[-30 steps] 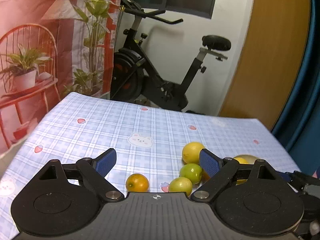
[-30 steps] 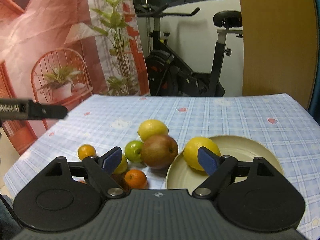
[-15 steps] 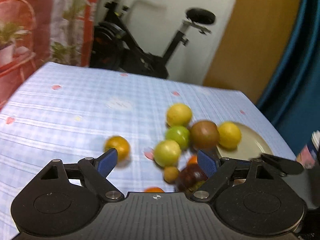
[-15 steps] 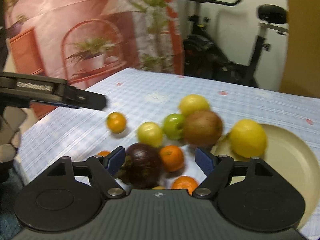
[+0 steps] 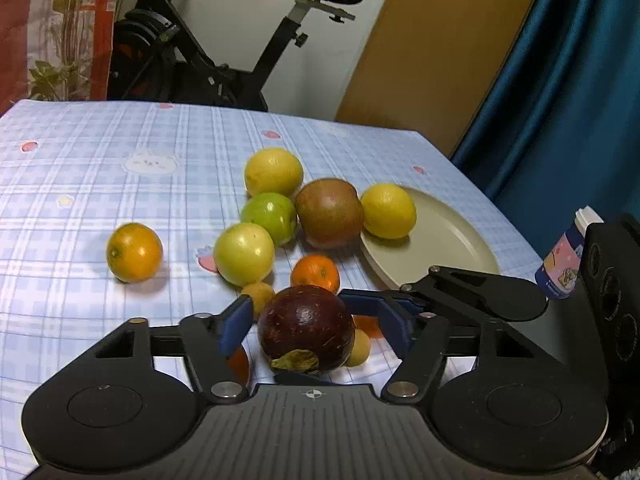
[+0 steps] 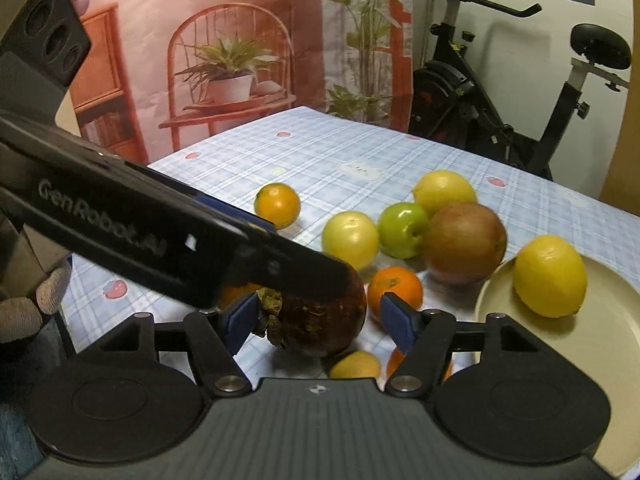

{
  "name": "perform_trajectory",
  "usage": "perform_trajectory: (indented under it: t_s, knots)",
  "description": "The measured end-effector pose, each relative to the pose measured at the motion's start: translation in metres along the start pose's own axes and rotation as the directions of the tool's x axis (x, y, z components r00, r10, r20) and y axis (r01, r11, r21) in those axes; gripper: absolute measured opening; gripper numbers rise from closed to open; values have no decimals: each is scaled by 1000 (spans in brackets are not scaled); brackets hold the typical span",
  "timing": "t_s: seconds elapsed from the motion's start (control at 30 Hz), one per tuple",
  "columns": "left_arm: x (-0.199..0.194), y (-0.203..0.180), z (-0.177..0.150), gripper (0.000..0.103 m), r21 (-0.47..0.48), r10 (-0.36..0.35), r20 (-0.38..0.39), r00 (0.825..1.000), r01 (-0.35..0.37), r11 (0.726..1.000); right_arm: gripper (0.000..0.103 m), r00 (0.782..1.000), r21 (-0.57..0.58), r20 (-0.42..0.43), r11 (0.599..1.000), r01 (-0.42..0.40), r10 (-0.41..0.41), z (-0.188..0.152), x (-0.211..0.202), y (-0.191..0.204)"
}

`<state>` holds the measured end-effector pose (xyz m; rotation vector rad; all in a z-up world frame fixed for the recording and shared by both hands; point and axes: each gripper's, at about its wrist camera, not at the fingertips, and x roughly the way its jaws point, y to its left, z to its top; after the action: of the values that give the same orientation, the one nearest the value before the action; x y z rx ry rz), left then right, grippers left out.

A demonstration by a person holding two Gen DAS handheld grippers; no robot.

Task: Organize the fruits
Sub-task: 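Close the left gripper around the mangosteen and lift it, then lower the mangosteen onto the beige plate and open the left gripper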

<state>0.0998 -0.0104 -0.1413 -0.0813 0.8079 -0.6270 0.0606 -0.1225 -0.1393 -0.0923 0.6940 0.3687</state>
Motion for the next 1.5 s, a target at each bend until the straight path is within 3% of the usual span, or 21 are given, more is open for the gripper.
perform_trajectory:
  t_s: [0.2,0.7,1.03,1.37,1.5]
  knots:
    - [3,4,0,55,-3,-2,-18,1000,2,1000,65,1000,-32,-10,999,-18,17,-4,6,7]
    - [2,1,0,57,-1,-15,-6,1000,15,1000,63,998,21,-30,998,-63,63,-8,1,0]
    - [-1,-25,23,57,88,-15,77,997,8,996,63,993,109,107,992,-64,52,-2,-25,-18]
    - [36,-69,50,57,232,-5,65,998,-10,973,63,980,232,195,973,-3,-43,-10,-44,-58]
    - [57,-79,57,57,245,1,39,999,-11,969,63,975,301,209,954,11,-77,-16,-48,-78]
